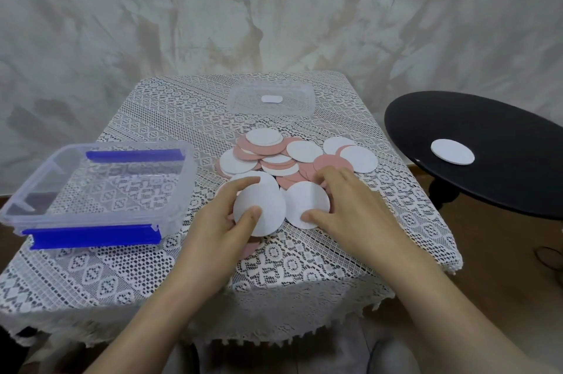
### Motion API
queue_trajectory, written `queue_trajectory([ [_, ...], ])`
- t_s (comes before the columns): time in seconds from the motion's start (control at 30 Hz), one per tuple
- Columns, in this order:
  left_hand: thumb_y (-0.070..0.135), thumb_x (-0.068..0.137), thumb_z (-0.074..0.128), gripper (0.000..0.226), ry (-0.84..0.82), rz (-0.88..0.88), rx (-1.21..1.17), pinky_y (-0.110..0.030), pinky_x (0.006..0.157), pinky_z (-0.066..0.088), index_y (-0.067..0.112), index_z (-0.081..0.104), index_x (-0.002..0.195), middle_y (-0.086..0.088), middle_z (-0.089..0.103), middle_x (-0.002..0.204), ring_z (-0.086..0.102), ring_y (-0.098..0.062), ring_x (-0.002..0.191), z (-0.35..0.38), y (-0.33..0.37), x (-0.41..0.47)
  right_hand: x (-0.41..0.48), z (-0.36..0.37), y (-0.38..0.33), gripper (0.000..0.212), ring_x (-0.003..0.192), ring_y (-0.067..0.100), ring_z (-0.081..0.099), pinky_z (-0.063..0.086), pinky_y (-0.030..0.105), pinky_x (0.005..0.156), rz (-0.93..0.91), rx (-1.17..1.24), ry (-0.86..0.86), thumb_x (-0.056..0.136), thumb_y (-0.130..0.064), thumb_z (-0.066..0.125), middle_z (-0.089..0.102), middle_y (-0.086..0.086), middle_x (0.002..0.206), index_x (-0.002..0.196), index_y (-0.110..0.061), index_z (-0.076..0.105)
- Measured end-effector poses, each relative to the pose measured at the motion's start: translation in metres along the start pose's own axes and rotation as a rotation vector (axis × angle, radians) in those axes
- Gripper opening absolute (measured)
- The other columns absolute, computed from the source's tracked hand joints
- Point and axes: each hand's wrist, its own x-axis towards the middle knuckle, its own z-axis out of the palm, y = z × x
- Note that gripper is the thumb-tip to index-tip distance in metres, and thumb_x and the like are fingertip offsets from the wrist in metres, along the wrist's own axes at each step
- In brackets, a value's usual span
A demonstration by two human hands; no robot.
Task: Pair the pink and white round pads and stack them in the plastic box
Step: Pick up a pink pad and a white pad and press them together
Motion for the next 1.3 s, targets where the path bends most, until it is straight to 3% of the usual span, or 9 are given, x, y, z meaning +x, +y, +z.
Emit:
queue_trajectory([
  [0.1,0.007,0.098,0.058,0.042,0.006,0.017,0.006,-0.015,0.058,0.053,0.040,0.063,0.123,0.005,0.064,0.119,0.071,-0.005,0.080,0.000,0.001,-0.002,0.002,-0.001,0.004,0.018,0.081,0.019,0.057,0.045,0.038,0.071,-0.017,0.149,0.078,0.093,-0.037,0.065,0.057,-0.010,0.091,0.099,-0.030,0.049],
  [0.27,0.010,0.098,0.056,0.041,0.018,0.028,0.056,-0.018,0.058,0.055,0.044,0.065,0.120,0.007,0.061,0.122,0.070,-0.010,0.084,-0.001,0.003,-0.002,0.000,-0.001,0.006,0.019,0.066,0.020,0.064,0.059,0.049,0.069,0.015,0.496,0.075,0.098,-0.031,0.060,0.065,-0.004,0.075,0.082,-0.028,0.052],
  [0.4,0.012,0.101,0.050,0.041,0.026,0.053,0.099,-0.017,0.058,0.054,0.044,0.063,0.122,0.008,0.062,0.119,0.066,-0.002,0.086,0.000,0.005,-0.003,-0.004,-0.012,0.002,0.010,0.044,0.008,0.047,0.042,0.022,0.045,0.002,0.826,-0.009,0.101,-0.016,0.059,0.054,-0.010,0.054,0.092,-0.011,0.059],
  [0.57,0.024,0.104,0.046,0.031,-0.035,0.104,0.102,-0.013,0.049,0.042,0.043,0.063,0.123,0.019,0.060,0.072,0.056,0.002,0.057,0.009,0.008,-0.006,-0.012,0.000,-0.002,0.002,0.054,0.010,0.057,0.048,0.028,0.050,-0.049,0.729,-0.105,0.097,-0.024,0.065,0.061,-0.012,0.073,0.097,-0.026,0.066],
  [0.67,0.035,0.095,0.055,0.031,-0.089,0.129,0.095,-0.013,0.054,0.045,0.044,0.060,0.125,0.027,0.067,0.087,0.061,0.004,0.065,0.009,0.007,-0.007,-0.010,0.008,-0.005,0.020,0.059,0.010,0.059,0.049,0.034,0.058,-0.082,0.602,-0.085,0.089,-0.045,0.066,0.065,-0.004,0.082,0.107,-0.036,0.068],
  [0.77,0.029,0.097,0.063,0.038,-0.131,0.150,0.150,-0.035,0.070,0.059,0.050,0.057,0.128,0.020,0.069,0.109,0.069,-0.009,0.084,0.008,0.001,-0.006,-0.010,0.009,-0.005,0.032,0.061,0.007,0.056,0.047,0.034,0.064,-0.110,0.524,-0.054,0.082,-0.055,0.063,0.066,-0.003,0.081,0.107,-0.034,0.069],
  [0.9,0.032,0.100,0.056,0.041,-0.134,0.208,0.266,-0.032,0.053,0.044,0.054,0.049,0.134,0.012,0.069,0.077,0.054,-0.010,0.057,0.010,-0.003,-0.005,-0.014,0.007,-0.002,0.023,0.053,0.003,0.043,0.036,0.027,0.059,-0.092,0.524,-0.036,0.087,-0.047,0.070,0.054,-0.013,0.063,0.093,-0.026,0.065],
  [1.1,0.032,0.103,0.048,0.037,-0.122,0.276,0.412,-0.033,0.057,0.043,0.048,0.046,0.136,0.003,0.063,0.068,0.054,-0.011,0.058,0.013,-0.004,-0.005,-0.023,-0.002,0.000,0.012,0.056,0.003,0.050,0.037,0.025,0.058,-0.144,0.425,-0.012,0.092,-0.046,0.066,0.061,-0.009,0.072,0.100,-0.038,0.064],
  [1.3,0.031,0.101,0.052,0.027,-0.143,0.316,0.543,-0.018,0.054,0.034,0.041,0.054,0.126,0.026,0.060,0.076,0.056,-0.006,0.064,0.019,0.000,-0.006,-0.028,-0.002,0.009,0.006,0.061,0.005,0.051,0.039,0.026,0.059,-0.166,0.379,-0.024,0.094,-0.040,0.065,0.060,-0.012,0.071,0.096,-0.034,0.063],
])
